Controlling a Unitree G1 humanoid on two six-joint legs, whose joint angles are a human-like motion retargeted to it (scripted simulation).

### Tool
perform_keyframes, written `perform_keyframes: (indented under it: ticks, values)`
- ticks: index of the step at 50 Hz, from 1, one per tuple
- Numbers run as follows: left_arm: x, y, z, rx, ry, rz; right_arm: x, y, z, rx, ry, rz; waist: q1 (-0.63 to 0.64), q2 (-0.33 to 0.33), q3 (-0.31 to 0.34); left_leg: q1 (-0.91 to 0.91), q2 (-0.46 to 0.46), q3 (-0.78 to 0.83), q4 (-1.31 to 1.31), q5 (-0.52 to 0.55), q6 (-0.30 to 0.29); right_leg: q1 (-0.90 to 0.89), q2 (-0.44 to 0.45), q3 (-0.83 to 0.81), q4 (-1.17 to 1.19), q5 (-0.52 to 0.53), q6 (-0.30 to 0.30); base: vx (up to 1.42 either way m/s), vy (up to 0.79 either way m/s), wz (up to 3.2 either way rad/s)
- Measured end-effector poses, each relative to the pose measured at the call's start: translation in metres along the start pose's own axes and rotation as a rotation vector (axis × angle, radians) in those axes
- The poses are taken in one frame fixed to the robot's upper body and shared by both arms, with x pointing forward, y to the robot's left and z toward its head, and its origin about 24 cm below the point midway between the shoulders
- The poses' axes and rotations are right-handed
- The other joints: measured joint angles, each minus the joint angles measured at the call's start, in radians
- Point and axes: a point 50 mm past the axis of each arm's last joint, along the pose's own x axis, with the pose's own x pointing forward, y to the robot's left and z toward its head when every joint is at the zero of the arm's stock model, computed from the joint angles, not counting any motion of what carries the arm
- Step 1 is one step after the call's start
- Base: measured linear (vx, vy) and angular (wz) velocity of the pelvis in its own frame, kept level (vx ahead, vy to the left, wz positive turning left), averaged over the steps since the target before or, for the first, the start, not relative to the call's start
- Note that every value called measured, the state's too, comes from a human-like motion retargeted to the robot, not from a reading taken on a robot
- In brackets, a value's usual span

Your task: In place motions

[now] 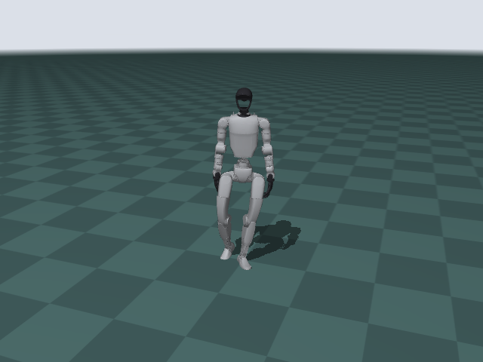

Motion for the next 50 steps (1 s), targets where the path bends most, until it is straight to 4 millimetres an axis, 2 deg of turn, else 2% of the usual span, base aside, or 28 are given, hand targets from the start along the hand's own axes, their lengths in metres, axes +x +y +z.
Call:
perform_keyframes:
  ticks: [5, 7, 8, 9, 10, 11, 12, 13, 18, 22, 27, 30, 34, 39, 43, 50]
  values:
    - [-0.001, 0.000, 0.013, 0.024, -0.047, 0.000, 0.002, 0.006, -0.017, -0.004, 0.071, 0.027, -0.054, -0.044, 0.006, 0.007, -0.061, -0.066, -0.003, 0.016, 0.017, -0.034, 0.082, 0.262, -0.190, -0.008, 0.067, -0.01, -0.02, 1.16]
    - [0.000, -0.002, 0.010, 0.019, -0.041, -0.004, 0.002, 0.008, -0.021, -0.022, 0.084, 0.035, -0.072, -0.070, 0.005, 0.025, -0.099, -0.075, -0.016, 0.023, 0.025, -0.026, 0.075, 0.298, -0.291, 0.032, 0.078, 0.10, -0.01, 1.04]
    - [0.000, -0.003, 0.006, 0.015, -0.030, -0.008, 0.002, 0.010, -0.022, -0.030, 0.088, 0.039, -0.078, -0.085, 0.004, 0.039, -0.118, -0.075, -0.026, 0.027, 0.028, -0.018, 0.063, 0.287, -0.339, 0.112, 0.072, 0.16, 0.00, 0.82]
    - [0.001, -0.004, 0.002, 0.011, -0.015, -0.012, 0.003, 0.011, -0.024, -0.037, 0.090, 0.043, -0.076, -0.090, -0.001, 0.046, -0.125, -0.072, -0.032, 0.030, 0.028, -0.004, 0.071, 0.314, -0.364, 0.106, 0.069, 0.18, 0.01, 0.60]
    - [0.001, -0.005, -0.003, 0.007, 0.002, -0.016, 0.003, 0.012, -0.025, -0.043, 0.092, 0.047, -0.071, -0.091, -0.008, 0.051, -0.125, -0.069, -0.038, 0.032, 0.027, 0.013, 0.089, 0.361, -0.378, 0.057, 0.068, 0.18, 0.03, 0.23]
    - [0.002, -0.007, -0.009, 0.011, 0.026, -0.023, 0.003, 0.012, -0.027, -0.044, 0.095, 0.055, -0.047, -0.092, -0.020, 0.043, -0.125, -0.063, -0.038, 0.033, 0.027, 0.018, 0.042, 0.187, -0.371, 0.059, 0.078, 0.17, 0.06, 0.15]
    - [0.002, -0.010, -0.015, 0.013, 0.051, -0.030, 0.003, 0.012, -0.027, -0.044, 0.097, 0.061, -0.034, -0.091, -0.029, 0.038, -0.125, -0.066, -0.037, 0.034, 0.028, 0.023, 0.016, 0.092, -0.372, 0.062, 0.088, 0.15, 0.07, 0.44]
    - [0.003, -0.014, -0.021, 0.010, 0.078, -0.034, 0.003, 0.013, -0.028, -0.042, 0.098, 0.061, -0.040, -0.087, -0.029, 0.039, -0.127, -0.086, -0.032, 0.035, 0.029, 0.027, 0.029, 0.157, -0.389, 0.068, 0.098, 0.11, 0.06, 0.56]
    - [0.004, -0.023, -0.049, -0.059, 0.151, -0.044, 0.002, 0.009, -0.011, -0.082, 0.049, 0.034, -0.013, -0.089, -0.012, 0.063, -0.127, -0.073, -0.030, 0.027, 0.029, 0.075, 0.034, 0.106, -0.441, 0.084, 0.094, 0.08, 0.04, 0.14]
    - [0.002, -0.024, -0.074, -0.026, 0.231, -0.047, 0.001, 0.011, 0.006, -0.122, -0.007, 0.036, -0.012, -0.088, -0.026, 0.067, -0.131, -0.086, -0.030, 0.023, 0.025, 0.087, 0.037, 0.098, -0.459, 0.087, 0.090, 0.13, 0.02, 0.18]
    - [0.000, -0.024, -0.087, -0.019, 0.287, -0.045, -0.001, 0.016, 0.027, -0.129, -0.100, 0.049, 0.001, -0.089, -0.024, 0.073, -0.124, -0.082, -0.026, 0.020, 0.021, 0.095, 0.038, 0.087, -0.454, 0.080, 0.083, 0.07, 0.00, 0.11]
    - [0.001, -0.025, -0.085, -0.030, 0.276, -0.064, -0.002, 0.018, 0.034, -0.151, -0.126, 0.053, 0.021, -0.085, -0.020, 0.066, -0.121, -0.068, -0.020, 0.021, 0.030, 0.102, 0.052, 0.108, -0.456, 0.079, 0.076, 0.07, -0.01, -0.16]
    - [0.002, -0.021, -0.072, -0.015, 0.239, -0.037, -0.002, 0.018, 0.033, -0.160, -0.123, 0.056, 0.004, -0.093, -0.030, 0.071, -0.124, -0.101, -0.020, 0.016, 0.018, 0.108, 0.041, 0.070, -0.463, 0.075, 0.077, 0.03, -0.01, 0.44]
    - [0.004, -0.016, -0.052, 0.001, 0.172, 0.031, 0.000, 0.016, 0.021, -0.167, -0.067, 0.057, 0.007, -0.094, -0.032, 0.070, -0.122, -0.107, -0.020, 0.017, 0.017, 0.113, 0.042, 0.061, -0.462, 0.071, 0.074, 0.01, 0.00, 0.04]
    - [0.005, -0.017, -0.037, 0.015, 0.122, -0.002, 0.001, 0.014, 0.007, -0.144, -0.010, 0.052, 0.007, -0.093, -0.034, 0.070, -0.120, -0.111, -0.020, 0.016, 0.017, 0.116, 0.043, 0.053, -0.461, 0.068, 0.072, 0.00, 0.00, 0.00]
    - [0.004, -0.017, -0.027, 0.010, 0.084, -0.047, 0.002, 0.010, -0.015, -0.086, 0.073, 0.050, 0.007, -0.090, -0.040, 0.070, -0.118, -0.114, -0.022, 0.011, 0.018, 0.116, 0.045, 0.052, -0.461, 0.065, 0.069, 0.00, 0.00, 0.00]
